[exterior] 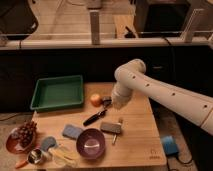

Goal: Place eraser in tray

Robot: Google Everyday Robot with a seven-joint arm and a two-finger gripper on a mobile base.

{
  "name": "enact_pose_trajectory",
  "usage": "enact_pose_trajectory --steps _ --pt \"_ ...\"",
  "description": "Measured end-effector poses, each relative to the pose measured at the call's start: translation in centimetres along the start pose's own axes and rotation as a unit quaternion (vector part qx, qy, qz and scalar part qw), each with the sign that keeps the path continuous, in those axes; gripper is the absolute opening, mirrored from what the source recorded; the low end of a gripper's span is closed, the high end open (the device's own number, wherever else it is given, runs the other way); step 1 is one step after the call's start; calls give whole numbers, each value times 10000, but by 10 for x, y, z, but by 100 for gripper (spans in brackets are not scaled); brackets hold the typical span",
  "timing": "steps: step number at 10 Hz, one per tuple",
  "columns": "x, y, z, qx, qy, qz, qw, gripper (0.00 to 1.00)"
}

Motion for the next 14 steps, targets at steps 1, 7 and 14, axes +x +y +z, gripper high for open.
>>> enact_pose_trajectory --steps 1,7,14 --pt "0 5 9 -46 -42 117 9999 31" --pt "-33 11 67 -150 110 -1215 9924 80" --pt "-40 16 80 -492 -221 -818 9952 80"
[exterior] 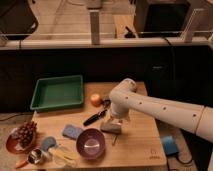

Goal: Place eraser in tray

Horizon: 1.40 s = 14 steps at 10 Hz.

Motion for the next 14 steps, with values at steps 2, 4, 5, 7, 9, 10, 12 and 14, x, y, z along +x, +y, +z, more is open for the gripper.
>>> enact_pose_trajectory --steps 2,4,5,7,9,10,12,14 --pt "-2 -2 7 -51 -301 959 9949 80" --pt "-6 -7 12 62 -444 1553 9869 80" --pt "-10 -11 15 194 -381 1706 9844 80" --pt "-16 -15 18 691 -84 1913 9791 80" --pt "-20 -14 24 828 263 1958 9768 80" --pt "-21 -13 26 789 298 1973 9767 80" --pt "-20 -7 28 745 348 2041 9755 80" --pt "-19 0 30 779 373 2184 9720 80"
